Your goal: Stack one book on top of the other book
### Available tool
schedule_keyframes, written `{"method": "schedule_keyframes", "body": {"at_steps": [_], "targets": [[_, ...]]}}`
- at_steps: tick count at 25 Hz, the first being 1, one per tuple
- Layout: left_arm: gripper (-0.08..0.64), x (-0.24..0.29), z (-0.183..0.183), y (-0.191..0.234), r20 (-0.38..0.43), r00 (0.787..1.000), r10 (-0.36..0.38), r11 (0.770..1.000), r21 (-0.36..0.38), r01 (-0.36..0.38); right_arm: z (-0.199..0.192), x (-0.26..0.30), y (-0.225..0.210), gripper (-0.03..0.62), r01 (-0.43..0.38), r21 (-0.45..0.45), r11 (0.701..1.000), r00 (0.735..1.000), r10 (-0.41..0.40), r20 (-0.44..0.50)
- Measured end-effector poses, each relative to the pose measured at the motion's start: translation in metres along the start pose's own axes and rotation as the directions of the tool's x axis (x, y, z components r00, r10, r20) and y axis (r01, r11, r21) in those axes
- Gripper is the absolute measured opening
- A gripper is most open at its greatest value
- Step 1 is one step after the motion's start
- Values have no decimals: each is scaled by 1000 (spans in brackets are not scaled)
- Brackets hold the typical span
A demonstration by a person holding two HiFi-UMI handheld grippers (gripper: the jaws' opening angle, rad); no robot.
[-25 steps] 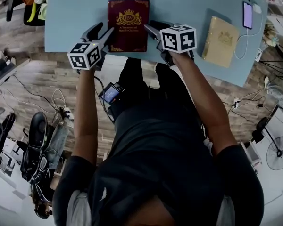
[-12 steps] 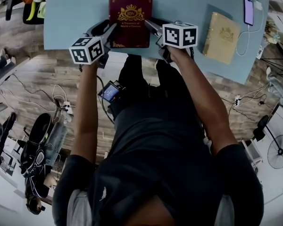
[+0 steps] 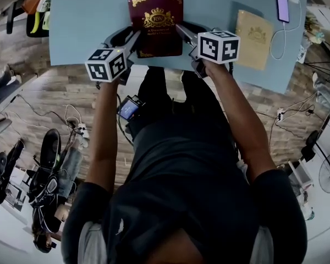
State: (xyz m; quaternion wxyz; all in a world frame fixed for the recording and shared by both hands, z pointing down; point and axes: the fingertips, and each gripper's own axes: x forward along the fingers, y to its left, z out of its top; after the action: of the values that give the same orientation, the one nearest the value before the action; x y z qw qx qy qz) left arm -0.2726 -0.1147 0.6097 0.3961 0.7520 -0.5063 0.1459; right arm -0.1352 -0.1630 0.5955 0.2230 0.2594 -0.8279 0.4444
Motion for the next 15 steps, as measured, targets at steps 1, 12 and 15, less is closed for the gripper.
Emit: {"method": "schedule_keyframes", "body": {"at_steps": [1,12,15], "targets": [[195,2,2,-5,0,1000,-3,1000,4,3,3,-6,-1,58,4,0,1000,1000,-4,11],[195,27,18,-63,12,999,-40,997,60,39,18,-67,-26,57,53,-12,999,994,-51,93],[195,35,22,-80,10,998,-56,995,78,55,22,-85,-34,57,66,-5,998,991,-65,115]]}}
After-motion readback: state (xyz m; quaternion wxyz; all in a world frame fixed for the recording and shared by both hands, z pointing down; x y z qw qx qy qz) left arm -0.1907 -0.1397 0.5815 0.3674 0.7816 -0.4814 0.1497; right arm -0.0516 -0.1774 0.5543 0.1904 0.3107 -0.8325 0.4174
